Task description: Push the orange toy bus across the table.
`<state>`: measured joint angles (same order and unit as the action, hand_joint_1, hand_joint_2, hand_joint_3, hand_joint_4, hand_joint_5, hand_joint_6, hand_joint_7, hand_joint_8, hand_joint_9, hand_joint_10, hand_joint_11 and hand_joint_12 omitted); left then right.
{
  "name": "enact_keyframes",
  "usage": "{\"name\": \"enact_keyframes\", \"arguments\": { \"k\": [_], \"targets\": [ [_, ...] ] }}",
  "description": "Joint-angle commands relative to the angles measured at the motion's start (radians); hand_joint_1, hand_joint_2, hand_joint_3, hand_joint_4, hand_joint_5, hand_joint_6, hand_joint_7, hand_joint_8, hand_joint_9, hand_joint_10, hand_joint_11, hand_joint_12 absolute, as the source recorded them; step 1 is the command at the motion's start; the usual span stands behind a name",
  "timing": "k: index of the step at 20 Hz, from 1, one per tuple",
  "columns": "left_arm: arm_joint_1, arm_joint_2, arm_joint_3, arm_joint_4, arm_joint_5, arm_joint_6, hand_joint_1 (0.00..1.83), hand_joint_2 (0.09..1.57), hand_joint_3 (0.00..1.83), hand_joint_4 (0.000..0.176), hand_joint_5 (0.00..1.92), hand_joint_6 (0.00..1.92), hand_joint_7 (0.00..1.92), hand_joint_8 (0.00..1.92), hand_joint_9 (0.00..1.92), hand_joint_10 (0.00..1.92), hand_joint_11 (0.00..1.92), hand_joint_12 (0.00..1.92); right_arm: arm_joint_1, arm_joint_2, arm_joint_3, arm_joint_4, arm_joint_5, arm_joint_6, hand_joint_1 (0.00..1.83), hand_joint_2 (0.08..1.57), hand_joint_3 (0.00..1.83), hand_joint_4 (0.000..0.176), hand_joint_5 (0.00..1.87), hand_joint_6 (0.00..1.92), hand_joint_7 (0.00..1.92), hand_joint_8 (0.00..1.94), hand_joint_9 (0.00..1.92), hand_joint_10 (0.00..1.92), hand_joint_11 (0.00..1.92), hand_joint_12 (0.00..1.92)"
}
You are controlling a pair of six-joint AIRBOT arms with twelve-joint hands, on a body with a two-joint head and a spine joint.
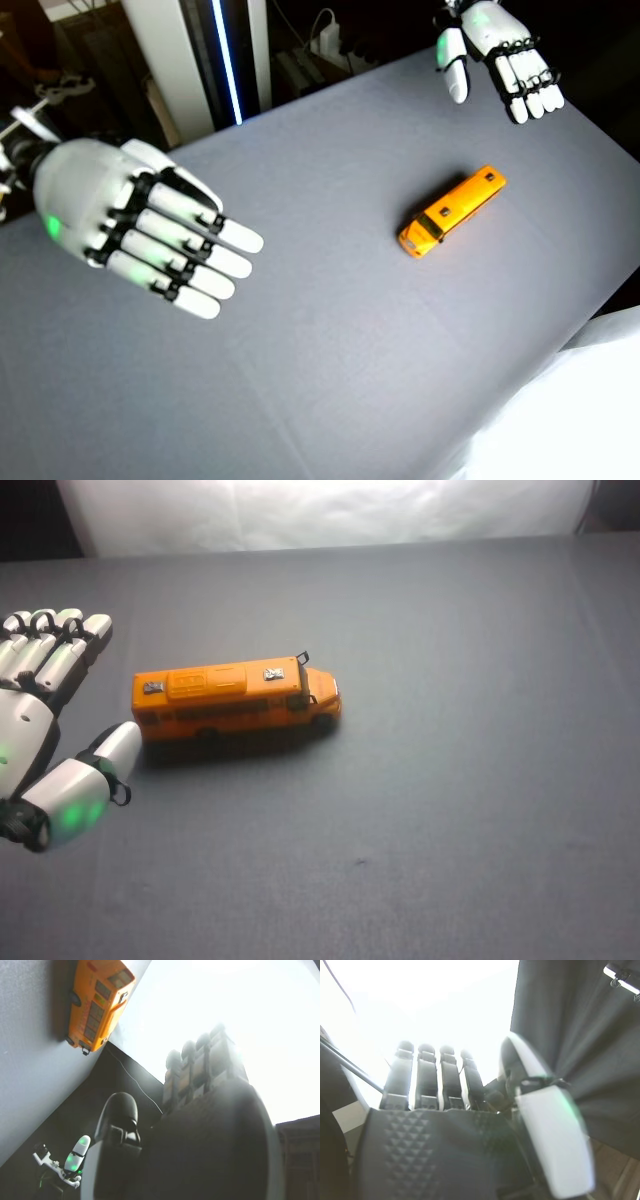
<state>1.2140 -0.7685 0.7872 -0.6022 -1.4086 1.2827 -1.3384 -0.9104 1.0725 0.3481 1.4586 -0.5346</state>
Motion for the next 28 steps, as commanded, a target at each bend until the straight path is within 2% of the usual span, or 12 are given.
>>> {"name": "enact_keyframes", "arguments": {
  "k": [1,3,5,9,10,11,13,14,17,19,25,28],
  "targets": [
    [-0.006,-0.003,0.001,0.033,-0.124,0.004,0.0,1.44,0.02,0.0,0.06,0.0,0.05,0.0,0.01,0.0,0.0,0.1,0.006,0.0,0.005,0.012,0.122,0.007,0.28,1.38,0.02,0.026,0.23,0.01,0.15,0.01,0.05,0.01,0.01,0.01],
    [-0.005,-0.003,0.003,0.03,-0.117,0.004,0.0,1.44,0.01,0.0,0.06,0.0,0.05,0.0,0.02,0.0,0.0,0.11,0.006,0.0,0.006,0.011,0.12,0.007,0.27,1.37,0.01,0.015,0.23,0.01,0.15,0.01,0.05,0.01,0.01,0.01],
    [-0.004,-0.003,0.007,0.023,-0.111,0.004,0.0,1.44,0.0,0.0,0.07,0.0,0.06,0.0,0.04,0.0,0.0,0.18,0.006,-0.001,0.007,0.01,0.118,0.007,0.28,1.37,0.01,0.017,0.23,0.0,0.15,0.01,0.05,0.0,0.01,0.01],
    [-0.005,-0.002,0.033,-0.019,-0.051,0.031,0.0,1.45,0.0,0.0,0.03,0.0,0.02,0.0,0.02,0.0,0.0,0.13,0.006,-0.004,0.01,0.007,0.111,0.007,0.34,1.37,0.0,0.022,0.25,0.0,0.17,0.0,0.08,0.01,0.03,0.02],
    [-0.008,-0.004,0.038,-0.038,-0.032,0.052,0.0,1.43,0.0,0.0,0.01,0.0,0.0,0.0,0.0,0.0,0.0,0.06,0.006,-0.006,0.011,0.006,0.11,0.007,0.33,1.38,0.0,0.01,0.25,0.0,0.18,0.0,0.07,0.0,0.0,0.01],
    [-0.013,-0.007,0.049,-0.059,-0.005,0.075,0.0,1.45,0.0,0.0,0.0,0.0,0.0,0.0,0.0,0.0,0.0,0.01,0.006,-0.007,0.012,0.006,0.108,0.007,0.3,1.38,0.0,0.012,0.25,0.0,0.18,0.0,0.07,0.0,0.0,0.01],
    [-0.029,-0.02,0.084,-0.088,0.067,0.087,0.0,1.5,0.03,0.0,0.0,0.0,0.0,0.0,0.0,0.0,0.0,0.0,0.006,-0.008,0.012,0.003,0.105,0.008,0.25,1.4,0.01,0.0,0.27,0.0,0.2,0.01,0.11,0.01,0.04,0.03],
    [-0.039,-0.027,0.099,-0.098,0.101,0.094,0.0,1.53,0.04,0.0,0.0,0.0,0.0,0.0,0.0,0.0,0.0,0.0,0.006,-0.008,0.012,0.003,0.104,0.008,0.23,1.41,0.01,0.0,0.27,0.0,0.2,0.0,0.11,0.01,0.05,0.03],
    [-0.075,-0.042,0.123,-0.133,0.179,0.174,0.0,1.57,0.07,0.0,0.0,0.0,0.0,0.0,0.0,0.0,0.0,0.0,0.006,-0.008,0.013,0.003,0.101,0.008,0.12,1.4,0.0,0.025,0.27,0.0,0.21,0.0,0.12,0.0,0.06,0.04],
    [-0.106,-0.058,0.148,-0.157,0.246,0.232,0.0,1.56,0.04,0.0,0.0,0.0,0.0,0.0,0.0,0.0,0.0,0.0,0.006,-0.008,0.014,0.003,0.095,0.01,0.04,1.39,0.0,0.03,0.28,0.0,0.2,0.0,0.1,0.0,0.05,0.03],
    [-0.135,-0.089,0.178,-0.2,0.32,0.303,0.0,1.55,0.01,0.0,0.0,0.0,0.0,0.0,0.0,0.0,0.0,0.0,0.006,-0.009,0.014,0.003,0.095,0.014,0.03,1.39,0.0,0.027,0.27,0.0,0.19,0.0,0.07,0.0,0.03,0.02],
    [-0.135,-0.092,0.182,-0.218,0.333,0.32,0.0,1.56,0.02,0.0,0.0,0.0,0.0,0.0,0.0,0.0,0.0,0.0,0.006,-0.011,0.014,0.004,0.095,0.015,0.03,1.41,0.01,0.012,0.26,0.0,0.2,0.0,0.1,0.01,0.06,0.04]
  ]
}}
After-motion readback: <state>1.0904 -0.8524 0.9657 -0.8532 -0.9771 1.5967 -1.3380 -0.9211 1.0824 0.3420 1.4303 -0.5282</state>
